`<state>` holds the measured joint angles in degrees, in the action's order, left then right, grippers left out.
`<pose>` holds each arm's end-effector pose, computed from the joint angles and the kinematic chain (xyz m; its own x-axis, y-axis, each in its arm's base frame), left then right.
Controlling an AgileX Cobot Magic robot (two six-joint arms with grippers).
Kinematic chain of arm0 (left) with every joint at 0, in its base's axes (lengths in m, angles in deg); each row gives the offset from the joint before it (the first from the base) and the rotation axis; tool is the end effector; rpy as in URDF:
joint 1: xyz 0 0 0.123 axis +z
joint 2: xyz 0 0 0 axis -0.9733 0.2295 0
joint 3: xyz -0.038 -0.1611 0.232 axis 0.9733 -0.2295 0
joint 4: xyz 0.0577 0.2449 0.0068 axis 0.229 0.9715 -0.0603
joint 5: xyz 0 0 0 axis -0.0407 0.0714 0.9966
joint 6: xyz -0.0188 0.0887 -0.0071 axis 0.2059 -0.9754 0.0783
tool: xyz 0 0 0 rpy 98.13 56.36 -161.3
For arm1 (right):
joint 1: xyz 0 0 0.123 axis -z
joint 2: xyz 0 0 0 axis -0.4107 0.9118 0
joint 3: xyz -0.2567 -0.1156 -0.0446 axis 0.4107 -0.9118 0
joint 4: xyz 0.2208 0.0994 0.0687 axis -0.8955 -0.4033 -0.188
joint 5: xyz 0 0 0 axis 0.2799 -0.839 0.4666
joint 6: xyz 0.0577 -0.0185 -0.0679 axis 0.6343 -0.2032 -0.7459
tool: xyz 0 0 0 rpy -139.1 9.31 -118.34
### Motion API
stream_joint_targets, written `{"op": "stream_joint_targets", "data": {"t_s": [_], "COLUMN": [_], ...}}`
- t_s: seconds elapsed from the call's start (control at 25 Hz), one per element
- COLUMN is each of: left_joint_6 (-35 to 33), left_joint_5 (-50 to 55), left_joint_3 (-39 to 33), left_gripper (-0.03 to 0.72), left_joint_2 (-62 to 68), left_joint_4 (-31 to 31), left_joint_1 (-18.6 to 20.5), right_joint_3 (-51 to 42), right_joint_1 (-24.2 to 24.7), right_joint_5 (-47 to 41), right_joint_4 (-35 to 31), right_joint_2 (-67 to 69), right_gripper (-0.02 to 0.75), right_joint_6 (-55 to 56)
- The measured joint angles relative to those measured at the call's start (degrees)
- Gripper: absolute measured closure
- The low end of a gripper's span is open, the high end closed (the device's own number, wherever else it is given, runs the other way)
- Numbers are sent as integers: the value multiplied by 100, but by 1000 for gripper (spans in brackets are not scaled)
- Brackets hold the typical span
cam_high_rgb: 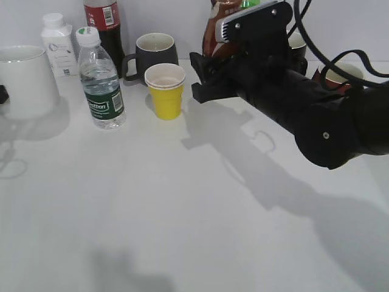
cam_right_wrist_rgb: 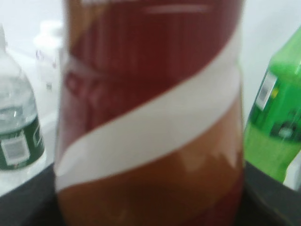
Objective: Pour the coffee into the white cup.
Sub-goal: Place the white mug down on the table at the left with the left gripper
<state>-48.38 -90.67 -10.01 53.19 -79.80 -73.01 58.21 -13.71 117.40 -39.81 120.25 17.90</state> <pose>0.2965 0.0093 0.1709 -0.0256 -0.0693 -0.9973 0.0444 0.9965 -0.0704 0.2978 0.2154 0.2005 -0.0067 -0.1322 -0.9912 -0.4964 0.8609 -0.1115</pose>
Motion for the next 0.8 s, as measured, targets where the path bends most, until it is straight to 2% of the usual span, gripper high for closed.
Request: {"op": "stream_joint_targets", "data": {"t_s": [0.2,0.8], "left_joint_6": [-14,-14], "left_joint_5": [0,1], "left_joint_3": [474,1739], "left_gripper": [625,625], "left_joint_2": [440,1781], "left_joint_4": [-15,16], "left_joint_1": [0,0], "right_joint_3": [0,0], "right_joint_1": [0,0], "right_joint_5": [-398,-422], "right_joint_4": [-1,-6], "right_joint_2": [0,0], "right_gripper": [210,210], "right_joint_6": [174,195]}}
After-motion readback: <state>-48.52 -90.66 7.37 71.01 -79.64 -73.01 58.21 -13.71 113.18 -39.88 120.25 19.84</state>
